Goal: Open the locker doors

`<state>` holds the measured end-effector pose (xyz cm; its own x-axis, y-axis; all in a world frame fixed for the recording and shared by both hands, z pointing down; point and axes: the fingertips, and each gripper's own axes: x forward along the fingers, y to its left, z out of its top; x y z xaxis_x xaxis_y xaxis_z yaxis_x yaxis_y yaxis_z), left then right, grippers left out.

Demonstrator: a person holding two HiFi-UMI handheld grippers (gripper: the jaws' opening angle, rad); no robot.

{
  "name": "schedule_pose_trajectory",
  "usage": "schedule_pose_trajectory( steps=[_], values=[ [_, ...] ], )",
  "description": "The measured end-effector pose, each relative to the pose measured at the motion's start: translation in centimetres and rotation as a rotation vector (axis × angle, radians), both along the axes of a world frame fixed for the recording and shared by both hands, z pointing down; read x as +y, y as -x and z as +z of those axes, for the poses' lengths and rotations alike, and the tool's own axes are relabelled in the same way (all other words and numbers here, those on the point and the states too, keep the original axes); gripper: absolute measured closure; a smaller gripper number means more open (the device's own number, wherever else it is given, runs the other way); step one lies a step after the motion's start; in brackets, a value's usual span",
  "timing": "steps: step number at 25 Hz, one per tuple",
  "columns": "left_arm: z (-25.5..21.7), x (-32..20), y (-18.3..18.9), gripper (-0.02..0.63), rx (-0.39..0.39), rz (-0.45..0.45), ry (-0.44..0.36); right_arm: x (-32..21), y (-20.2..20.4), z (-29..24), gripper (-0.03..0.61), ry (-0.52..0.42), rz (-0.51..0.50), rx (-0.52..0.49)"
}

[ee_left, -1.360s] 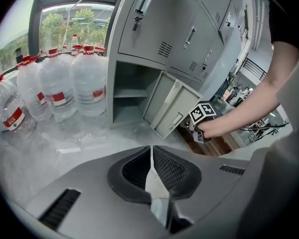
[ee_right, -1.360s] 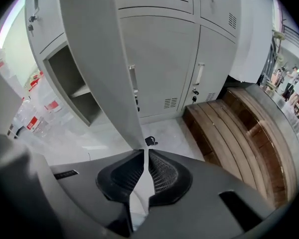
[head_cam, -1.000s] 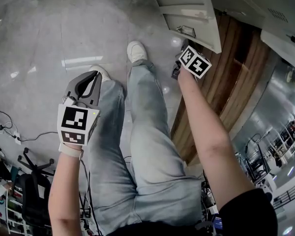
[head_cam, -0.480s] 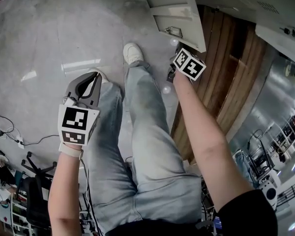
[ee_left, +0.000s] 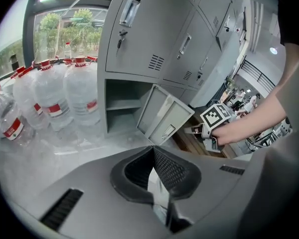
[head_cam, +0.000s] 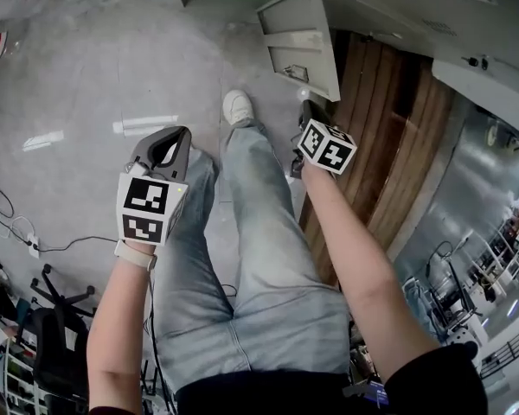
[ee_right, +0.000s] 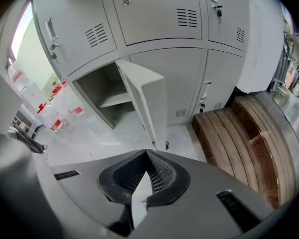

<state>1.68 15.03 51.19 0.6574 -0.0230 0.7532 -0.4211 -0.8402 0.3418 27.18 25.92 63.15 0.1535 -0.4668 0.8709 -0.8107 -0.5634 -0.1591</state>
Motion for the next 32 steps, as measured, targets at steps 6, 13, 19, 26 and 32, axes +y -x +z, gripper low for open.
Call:
schedule_pose_trajectory(
  steps=[6,13,19,26,32],
  values=[
    [-6.1,-1.0,-0.4,0.597,0.092,-0.044,-0.018,-3.4,4.6,-8.5,0.551,-0.102,-0.122,-0.029],
    [-14.9,-2.6,0.9,0.597,0.208,-0.056,-0.063,-9.0,10.3,-22.2,0.551,-0.279,-0.28,-0.02],
    [-22.7,-5.3,1.8,0.597,0.273,-0.077,-0.151,-13.2,12.9,-34.4,0.551,-0.433,-0.366,0.03],
    [-33.4,-9.6,0.5,0.597,0.378,-0.089,-0.288,-16.6,13.9,-46.2,0.551,-0.586,-0.464,0.107],
    [-41.4,-11.8,-0.4,0.597,0.436,-0.063,-0.373,-19.4,14.5,-56.5,0.551,-0.744,-0.51,0.155]
  ],
)
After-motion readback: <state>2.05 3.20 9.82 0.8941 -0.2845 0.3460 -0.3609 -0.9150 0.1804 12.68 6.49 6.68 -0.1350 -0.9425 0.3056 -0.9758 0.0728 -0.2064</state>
